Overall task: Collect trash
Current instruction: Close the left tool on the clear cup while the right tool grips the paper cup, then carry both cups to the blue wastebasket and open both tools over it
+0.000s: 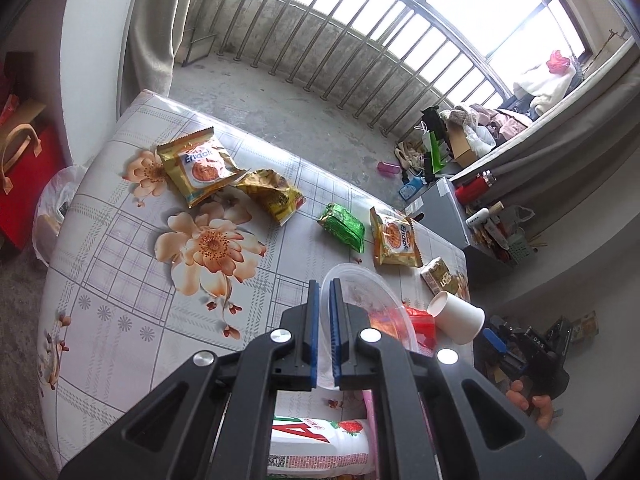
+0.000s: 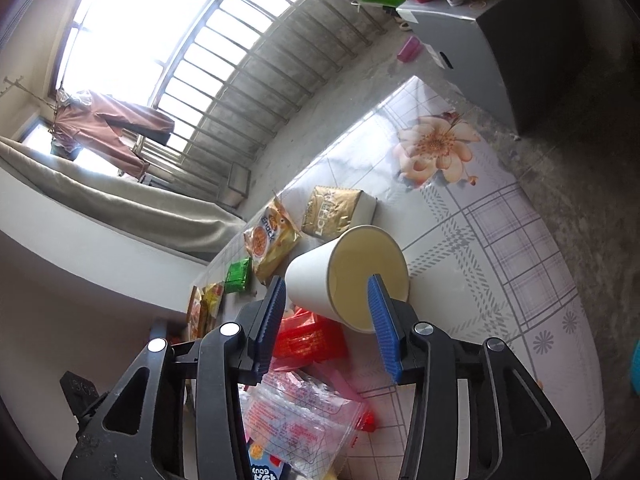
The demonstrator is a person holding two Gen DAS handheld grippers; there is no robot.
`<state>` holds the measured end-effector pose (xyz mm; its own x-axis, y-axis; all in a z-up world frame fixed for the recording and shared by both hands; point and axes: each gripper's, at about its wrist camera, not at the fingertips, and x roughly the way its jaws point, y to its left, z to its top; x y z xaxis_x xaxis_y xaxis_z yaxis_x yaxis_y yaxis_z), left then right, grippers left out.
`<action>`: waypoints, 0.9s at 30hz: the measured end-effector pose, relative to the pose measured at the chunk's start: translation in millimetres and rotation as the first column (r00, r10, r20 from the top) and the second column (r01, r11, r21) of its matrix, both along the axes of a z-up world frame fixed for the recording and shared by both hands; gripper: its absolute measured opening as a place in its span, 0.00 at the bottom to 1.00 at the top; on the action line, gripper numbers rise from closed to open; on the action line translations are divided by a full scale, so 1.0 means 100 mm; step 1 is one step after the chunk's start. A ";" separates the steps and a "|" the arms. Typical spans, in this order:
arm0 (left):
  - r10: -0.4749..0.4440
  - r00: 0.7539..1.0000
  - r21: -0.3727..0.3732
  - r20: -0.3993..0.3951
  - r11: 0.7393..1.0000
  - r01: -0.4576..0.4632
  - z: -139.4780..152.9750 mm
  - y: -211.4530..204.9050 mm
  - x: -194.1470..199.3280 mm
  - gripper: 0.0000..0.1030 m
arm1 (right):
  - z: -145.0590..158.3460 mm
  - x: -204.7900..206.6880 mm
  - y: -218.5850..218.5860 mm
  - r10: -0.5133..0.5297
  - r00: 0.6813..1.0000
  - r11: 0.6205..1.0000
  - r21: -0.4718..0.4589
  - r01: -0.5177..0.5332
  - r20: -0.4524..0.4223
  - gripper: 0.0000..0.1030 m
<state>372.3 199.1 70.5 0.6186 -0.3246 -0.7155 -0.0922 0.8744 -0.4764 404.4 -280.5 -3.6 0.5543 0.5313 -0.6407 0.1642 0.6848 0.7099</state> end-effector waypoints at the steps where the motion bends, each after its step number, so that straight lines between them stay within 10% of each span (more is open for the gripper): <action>1: -0.004 1.000 0.004 0.009 1.000 0.004 0.03 -0.02 -0.02 0.04 | -0.03 0.04 0.02 0.006 1.000 1.000 -0.002 -0.006 -0.007 0.41; 3: -0.013 1.000 0.010 0.024 1.000 0.013 0.07 -0.05 -0.06 0.04 | -0.10 0.09 0.08 0.026 1.000 1.000 -0.010 -0.026 -0.015 0.29; 4: -0.017 0.999 0.012 0.031 1.000 0.017 0.09 -0.06 -0.08 0.04 | -0.12 0.10 0.12 0.038 0.999 0.999 -0.004 -0.038 -0.013 0.08; 17: -0.215 0.963 0.058 0.162 0.976 0.208 0.63 -0.96 -0.66 0.04 | 0.58 -0.96 -0.35 0.002 0.980 0.998 0.066 -0.015 0.199 0.01; 22: -0.405 0.897 0.093 0.178 0.914 0.394 0.77 -1.88 -0.95 0.04 | 0.84 -2.07 -1.05 -0.144 0.953 0.989 0.071 0.129 0.268 0.01; 27: -0.620 0.774 0.145 0.128 0.784 0.604 0.67 -3.14 -1.26 0.04 | 0.68 -3.25 -1.79 -0.341 0.912 0.936 -0.002 0.351 0.229 0.01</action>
<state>246.0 -115.2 137.8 0.4191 -0.6127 -0.6700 0.5470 0.7594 -0.3523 78.9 -459.7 64.5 0.8288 0.2559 -0.4977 0.2381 0.6437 0.7273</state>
